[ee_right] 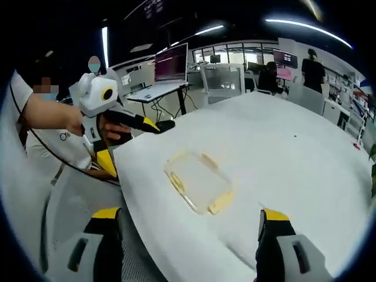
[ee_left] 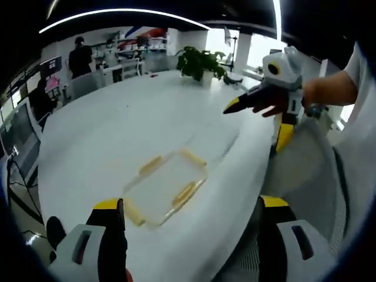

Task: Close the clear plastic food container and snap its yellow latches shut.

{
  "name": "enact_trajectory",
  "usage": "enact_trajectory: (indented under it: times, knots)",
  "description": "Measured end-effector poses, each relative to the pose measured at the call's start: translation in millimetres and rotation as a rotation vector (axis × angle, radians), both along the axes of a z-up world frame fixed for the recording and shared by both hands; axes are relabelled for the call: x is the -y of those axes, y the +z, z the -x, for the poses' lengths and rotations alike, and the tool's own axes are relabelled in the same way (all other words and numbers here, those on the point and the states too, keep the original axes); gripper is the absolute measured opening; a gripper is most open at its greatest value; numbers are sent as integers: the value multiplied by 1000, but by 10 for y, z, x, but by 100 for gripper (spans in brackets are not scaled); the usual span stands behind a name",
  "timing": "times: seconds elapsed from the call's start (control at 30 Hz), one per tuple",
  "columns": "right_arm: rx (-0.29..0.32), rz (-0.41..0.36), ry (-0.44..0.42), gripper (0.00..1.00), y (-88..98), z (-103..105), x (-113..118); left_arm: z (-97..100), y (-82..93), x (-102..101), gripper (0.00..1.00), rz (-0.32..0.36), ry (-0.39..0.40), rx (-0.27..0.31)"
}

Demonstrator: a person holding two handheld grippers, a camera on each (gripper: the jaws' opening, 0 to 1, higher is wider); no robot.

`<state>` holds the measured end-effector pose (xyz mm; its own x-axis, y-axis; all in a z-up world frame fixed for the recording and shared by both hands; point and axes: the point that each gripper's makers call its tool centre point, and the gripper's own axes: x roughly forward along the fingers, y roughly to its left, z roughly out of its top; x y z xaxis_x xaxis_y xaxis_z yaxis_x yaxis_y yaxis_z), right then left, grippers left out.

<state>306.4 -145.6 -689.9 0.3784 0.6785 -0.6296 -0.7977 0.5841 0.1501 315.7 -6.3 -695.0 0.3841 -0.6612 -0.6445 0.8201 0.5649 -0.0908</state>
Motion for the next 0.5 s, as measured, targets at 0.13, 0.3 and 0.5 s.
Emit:
enact_trajectory:
  times: [0.13,0.3,0.5]
  knots:
    - [11,23,22,97,-28,-32,-10,-30,-13,-7,93,-28,-46,17]
    - [9,45,41,97,-83,-73,-22,-99,-53,-47,93,-62,-76,23]
    - [26,92,93,96,-146,-101,-25,-117,-93,-66,93,-97,-120,28]
